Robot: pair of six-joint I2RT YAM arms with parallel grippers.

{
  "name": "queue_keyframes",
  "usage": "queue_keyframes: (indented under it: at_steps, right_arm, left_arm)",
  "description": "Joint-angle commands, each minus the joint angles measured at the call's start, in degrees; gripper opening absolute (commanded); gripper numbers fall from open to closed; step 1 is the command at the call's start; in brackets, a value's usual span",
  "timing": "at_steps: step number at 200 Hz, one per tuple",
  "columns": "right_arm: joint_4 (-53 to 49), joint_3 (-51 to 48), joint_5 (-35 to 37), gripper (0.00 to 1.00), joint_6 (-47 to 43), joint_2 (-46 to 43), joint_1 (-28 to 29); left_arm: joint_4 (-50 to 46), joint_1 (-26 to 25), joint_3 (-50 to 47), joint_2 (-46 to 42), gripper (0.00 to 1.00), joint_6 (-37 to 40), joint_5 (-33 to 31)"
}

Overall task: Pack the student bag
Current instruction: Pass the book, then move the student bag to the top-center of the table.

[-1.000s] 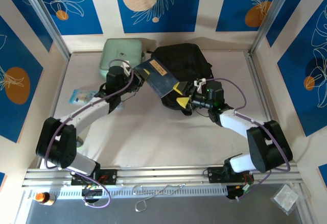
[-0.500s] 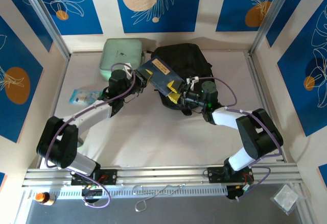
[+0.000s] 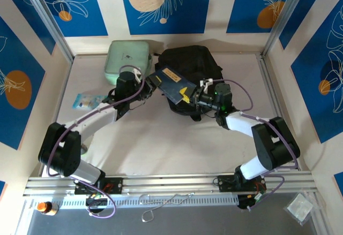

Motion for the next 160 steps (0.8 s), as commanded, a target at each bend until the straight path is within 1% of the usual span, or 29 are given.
queue_keyframes:
  at_steps: [1, 14, 27, 49, 76, 88, 101, 125, 139, 160]
  right_arm:
    - [-12.23, 1.00, 2.16, 0.00, -8.57, -6.20, -3.23]
    - [-20.13, 1.42, 3.97, 0.00, -13.40, -10.50, -5.24]
    - [-29.25, 2.84, 6.43, 0.00, -19.09, -14.59, -7.06]
    - [-43.89, 6.36, 11.72, 0.00, -27.97, -20.10, -9.41]
    - [-56.00, 9.61, 17.61, 0.00, -33.20, -23.69, -12.22]
    - [-59.51, 10.38, 19.42, 0.00, -34.32, -24.66, -13.33]
    - [-62.76, 11.37, 21.87, 0.00, -35.75, -25.24, -14.08]
    - [-69.19, 14.01, 26.73, 0.00, -38.95, -24.43, -14.05]
    - [-71.59, 15.11, 27.50, 0.00, -40.28, -23.22, -14.11]
    - [-73.55, 15.85, 27.82, 0.00, -41.13, -21.39, -14.08]
  left_arm:
    - [-16.68, -1.24, 5.03, -2.31, 0.55, 16.76, -3.74]
    - [-22.41, -2.14, 7.20, -1.69, 0.61, 22.56, -5.93]
    - [-24.87, -3.08, 9.13, -0.28, 0.64, 26.85, -5.59]
    - [-25.00, -4.98, 12.30, 3.81, 0.66, 31.50, -2.09]
    - [-25.13, -7.79, 18.73, 11.67, 0.67, 35.87, 2.52]
    - [-26.12, -9.02, 22.43, 15.89, 0.67, 37.93, 3.73]
    - [-27.72, -10.02, 26.30, 20.11, 0.67, 39.73, 3.71]
    - [-27.89, -10.71, 30.82, 26.78, 0.66, 42.90, 0.71]
    - [-28.72, -10.71, 33.16, 29.77, 0.65, 43.99, -0.05]
    - [-30.53, -10.77, 35.62, 33.74, 0.65, 44.64, 0.51]
